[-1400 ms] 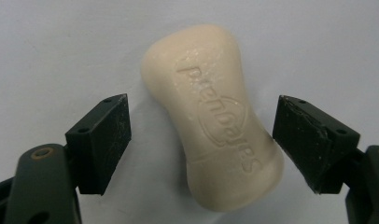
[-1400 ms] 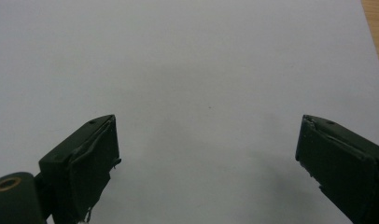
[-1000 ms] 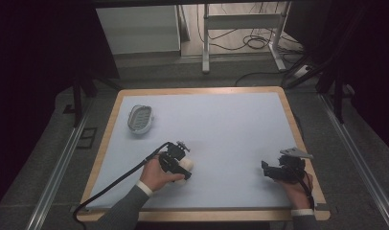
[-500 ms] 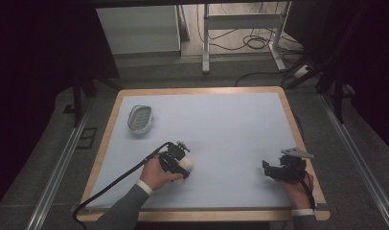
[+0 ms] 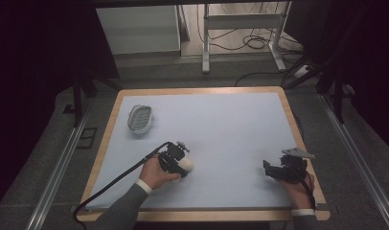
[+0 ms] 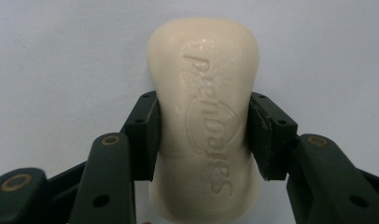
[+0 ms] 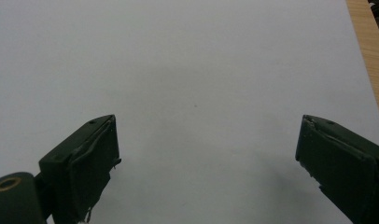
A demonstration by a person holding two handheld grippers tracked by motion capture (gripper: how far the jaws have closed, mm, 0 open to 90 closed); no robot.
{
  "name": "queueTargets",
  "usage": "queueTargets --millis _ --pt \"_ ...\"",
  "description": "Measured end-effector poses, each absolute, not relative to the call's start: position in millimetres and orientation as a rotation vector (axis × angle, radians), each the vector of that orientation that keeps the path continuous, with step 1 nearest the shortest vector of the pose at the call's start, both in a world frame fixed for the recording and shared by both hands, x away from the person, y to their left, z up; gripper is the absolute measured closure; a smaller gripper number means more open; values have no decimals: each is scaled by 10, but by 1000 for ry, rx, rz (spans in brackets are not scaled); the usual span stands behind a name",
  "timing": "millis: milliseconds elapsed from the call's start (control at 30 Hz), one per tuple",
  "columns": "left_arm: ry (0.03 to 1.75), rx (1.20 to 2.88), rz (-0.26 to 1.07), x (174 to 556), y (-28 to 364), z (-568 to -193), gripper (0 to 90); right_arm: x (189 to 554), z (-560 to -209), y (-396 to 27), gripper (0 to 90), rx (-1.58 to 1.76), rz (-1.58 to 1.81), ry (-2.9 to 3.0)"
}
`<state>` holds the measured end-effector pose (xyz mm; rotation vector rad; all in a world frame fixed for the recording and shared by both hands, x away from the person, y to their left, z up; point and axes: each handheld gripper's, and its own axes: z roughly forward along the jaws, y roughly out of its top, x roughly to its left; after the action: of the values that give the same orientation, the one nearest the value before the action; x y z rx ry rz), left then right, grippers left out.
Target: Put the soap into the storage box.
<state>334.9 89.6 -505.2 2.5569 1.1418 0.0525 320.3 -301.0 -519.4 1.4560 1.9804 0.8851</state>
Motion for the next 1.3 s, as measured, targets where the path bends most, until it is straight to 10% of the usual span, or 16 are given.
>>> queueTargets --millis 1300 --pt "1207 2451 188 3689 1563 -4367 498 3208 -5201 -3067 59 1479 877 1951"
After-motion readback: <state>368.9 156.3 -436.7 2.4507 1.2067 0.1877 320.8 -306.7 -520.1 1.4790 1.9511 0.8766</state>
